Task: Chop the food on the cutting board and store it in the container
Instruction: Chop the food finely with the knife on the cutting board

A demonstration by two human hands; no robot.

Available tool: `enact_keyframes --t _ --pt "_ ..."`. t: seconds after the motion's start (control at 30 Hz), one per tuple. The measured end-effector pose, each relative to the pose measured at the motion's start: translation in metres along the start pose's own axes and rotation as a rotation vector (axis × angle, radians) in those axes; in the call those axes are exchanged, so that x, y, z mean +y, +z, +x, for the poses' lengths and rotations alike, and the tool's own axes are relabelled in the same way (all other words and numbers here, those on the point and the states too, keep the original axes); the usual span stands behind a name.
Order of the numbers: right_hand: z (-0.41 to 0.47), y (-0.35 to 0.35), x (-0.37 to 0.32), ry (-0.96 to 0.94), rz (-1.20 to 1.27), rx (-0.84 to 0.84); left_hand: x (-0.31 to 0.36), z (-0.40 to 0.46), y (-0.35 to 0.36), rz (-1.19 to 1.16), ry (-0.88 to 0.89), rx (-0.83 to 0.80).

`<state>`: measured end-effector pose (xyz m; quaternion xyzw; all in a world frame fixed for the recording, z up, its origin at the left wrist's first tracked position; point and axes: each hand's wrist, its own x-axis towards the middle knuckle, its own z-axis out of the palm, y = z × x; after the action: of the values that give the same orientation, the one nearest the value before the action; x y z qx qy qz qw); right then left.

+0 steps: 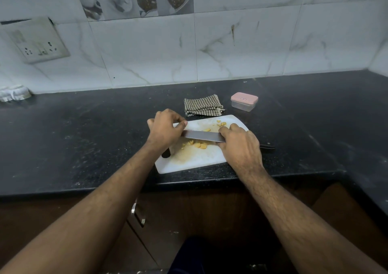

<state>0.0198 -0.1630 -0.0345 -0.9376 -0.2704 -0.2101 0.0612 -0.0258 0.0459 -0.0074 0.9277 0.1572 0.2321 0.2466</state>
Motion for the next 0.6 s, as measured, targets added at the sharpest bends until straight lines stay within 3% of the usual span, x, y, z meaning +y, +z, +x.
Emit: enact_keyframes --t 0.27,0.33,0.5,0.6 --pt "-0.001 0.003 0.002 0.207 0.004 -0.009 0.006 -0.019 0.006 -0.022 0.225 0.434" --pt "-0.002 0.004 0.000 0.203 -0.014 0.026 0.002 -0.028 0.012 -0.029 0.189 0.398" --pt "-0.005 0.004 0.000 0.184 -0.030 0.046 -0.002 -0.032 0.022 -0.051 0.025 0.095" --pt "-0.005 0.001 0.000 0.165 -0.047 0.021 -0.004 -0.030 0.023 -0.102 0.027 0.059"
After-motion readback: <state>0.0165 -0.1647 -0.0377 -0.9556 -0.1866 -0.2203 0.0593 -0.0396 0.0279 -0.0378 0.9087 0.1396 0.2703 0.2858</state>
